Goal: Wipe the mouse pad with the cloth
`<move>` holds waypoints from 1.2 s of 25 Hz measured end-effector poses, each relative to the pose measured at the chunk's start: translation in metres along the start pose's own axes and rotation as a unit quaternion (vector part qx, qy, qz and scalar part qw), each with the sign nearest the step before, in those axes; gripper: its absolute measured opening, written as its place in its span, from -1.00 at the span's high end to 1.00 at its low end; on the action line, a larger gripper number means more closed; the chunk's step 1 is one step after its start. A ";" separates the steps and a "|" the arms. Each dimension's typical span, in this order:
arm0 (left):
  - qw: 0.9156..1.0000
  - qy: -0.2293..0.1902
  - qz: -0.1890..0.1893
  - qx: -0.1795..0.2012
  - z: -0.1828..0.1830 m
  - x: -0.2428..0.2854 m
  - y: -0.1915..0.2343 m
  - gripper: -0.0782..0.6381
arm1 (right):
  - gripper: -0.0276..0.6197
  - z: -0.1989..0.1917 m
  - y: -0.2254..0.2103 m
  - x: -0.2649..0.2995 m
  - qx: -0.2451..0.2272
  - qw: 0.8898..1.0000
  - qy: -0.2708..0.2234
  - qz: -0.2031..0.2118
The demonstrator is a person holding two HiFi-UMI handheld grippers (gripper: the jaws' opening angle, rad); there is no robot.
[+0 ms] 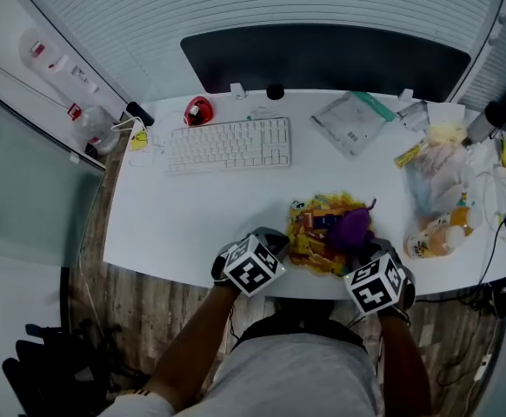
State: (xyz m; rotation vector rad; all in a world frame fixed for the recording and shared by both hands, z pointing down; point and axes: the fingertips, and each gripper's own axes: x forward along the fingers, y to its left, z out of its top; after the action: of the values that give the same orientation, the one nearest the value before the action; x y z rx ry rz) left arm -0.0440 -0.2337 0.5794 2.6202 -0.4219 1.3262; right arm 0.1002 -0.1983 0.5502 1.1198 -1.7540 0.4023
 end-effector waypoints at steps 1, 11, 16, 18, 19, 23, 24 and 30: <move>1.000 0.001 0.000 0.000 0.000 0.000 0.000 0.73 | 0.70 -0.005 -0.005 -0.002 0.007 1.000 0.002 -0.005; 1.000 0.002 0.001 -0.003 0.000 0.001 0.000 0.73 | 0.70 -0.009 -0.007 -0.024 0.015 1.000 -0.013 -0.021; 1.000 0.003 -0.002 -0.006 0.000 0.000 0.000 0.73 | 0.70 0.028 0.032 -0.031 -0.031 0.998 -0.044 0.011; 1.000 0.003 -0.002 -0.006 -0.001 0.001 0.000 0.73 | 0.70 0.039 0.052 -0.028 -0.055 0.997 -0.048 0.030; 1.000 0.002 -0.002 -0.006 -0.001 0.001 0.000 0.73 | 0.70 0.043 0.062 -0.024 -0.067 0.996 -0.048 0.039; 1.000 0.003 -0.004 -0.007 -0.001 0.001 0.000 0.73 | 0.70 0.052 0.091 -0.012 -0.106 0.991 -0.042 0.064; 1.000 0.003 -0.004 -0.007 -0.001 0.001 0.000 0.73 | 0.70 0.052 0.096 -0.009 -0.115 0.990 -0.039 0.068; 1.000 0.004 -0.005 -0.006 -0.001 0.001 0.000 0.73 | 0.70 0.038 0.094 -0.003 -0.126 0.990 -0.019 0.067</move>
State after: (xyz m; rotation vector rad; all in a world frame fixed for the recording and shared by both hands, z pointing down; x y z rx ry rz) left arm -0.0441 -0.2336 0.5803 2.6035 -0.4128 1.3263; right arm 0.0018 -0.1744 0.5493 0.8370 -1.8614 0.2329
